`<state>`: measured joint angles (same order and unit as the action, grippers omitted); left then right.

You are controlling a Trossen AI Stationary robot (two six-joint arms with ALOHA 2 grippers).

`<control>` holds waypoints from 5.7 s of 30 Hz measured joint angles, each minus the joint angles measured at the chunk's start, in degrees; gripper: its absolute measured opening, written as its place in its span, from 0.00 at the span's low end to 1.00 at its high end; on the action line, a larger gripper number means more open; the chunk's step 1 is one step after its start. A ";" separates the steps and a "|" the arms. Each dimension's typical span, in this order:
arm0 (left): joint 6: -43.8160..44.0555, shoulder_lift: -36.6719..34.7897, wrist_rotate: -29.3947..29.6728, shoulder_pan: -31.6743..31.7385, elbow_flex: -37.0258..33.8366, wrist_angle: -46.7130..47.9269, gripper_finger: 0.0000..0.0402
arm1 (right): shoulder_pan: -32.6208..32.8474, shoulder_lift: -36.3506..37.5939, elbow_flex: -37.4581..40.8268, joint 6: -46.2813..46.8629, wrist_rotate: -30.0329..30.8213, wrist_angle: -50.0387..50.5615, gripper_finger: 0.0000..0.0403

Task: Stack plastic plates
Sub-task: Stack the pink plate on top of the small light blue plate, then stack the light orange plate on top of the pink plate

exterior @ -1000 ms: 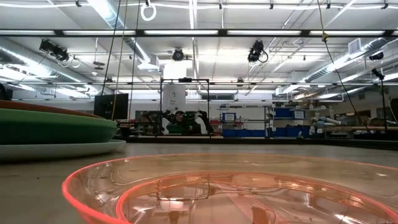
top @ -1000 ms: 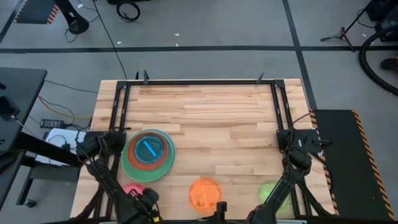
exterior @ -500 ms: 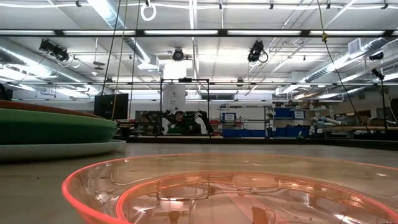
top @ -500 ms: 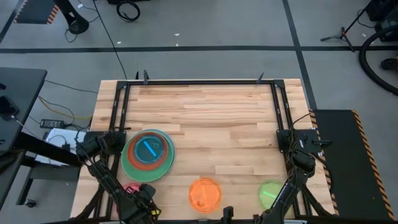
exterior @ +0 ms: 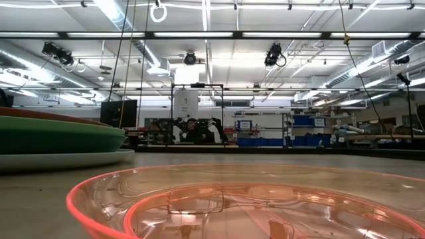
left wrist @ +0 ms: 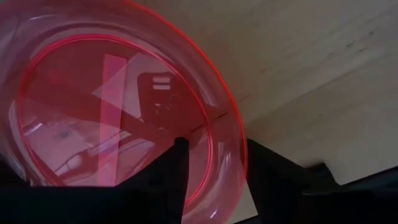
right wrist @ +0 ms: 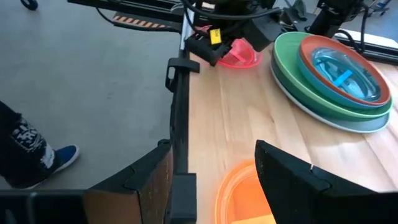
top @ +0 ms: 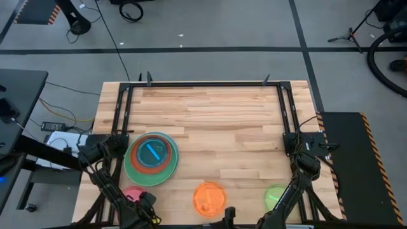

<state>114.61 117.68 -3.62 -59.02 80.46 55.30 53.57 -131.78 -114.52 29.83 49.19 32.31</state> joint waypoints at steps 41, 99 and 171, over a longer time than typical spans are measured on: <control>-35.66 0.53 1.66 1.05 34.07 20.09 0.02 | -0.02 12.12 0.00 -8.96 3.69 3.17 0.58; -61.41 -21.61 21.17 18.10 -17.15 13.28 0.02 | -4.14 12.06 6.08 -0.04 -2.48 6.78 0.58; -94.62 -46.69 46.18 16.23 -11.51 -11.43 0.43 | -8.11 1.28 19.92 -14.12 -22.01 8.02 0.47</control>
<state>19.99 70.99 42.56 -42.80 68.95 43.87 45.45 -130.50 -94.60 15.71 27.19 40.33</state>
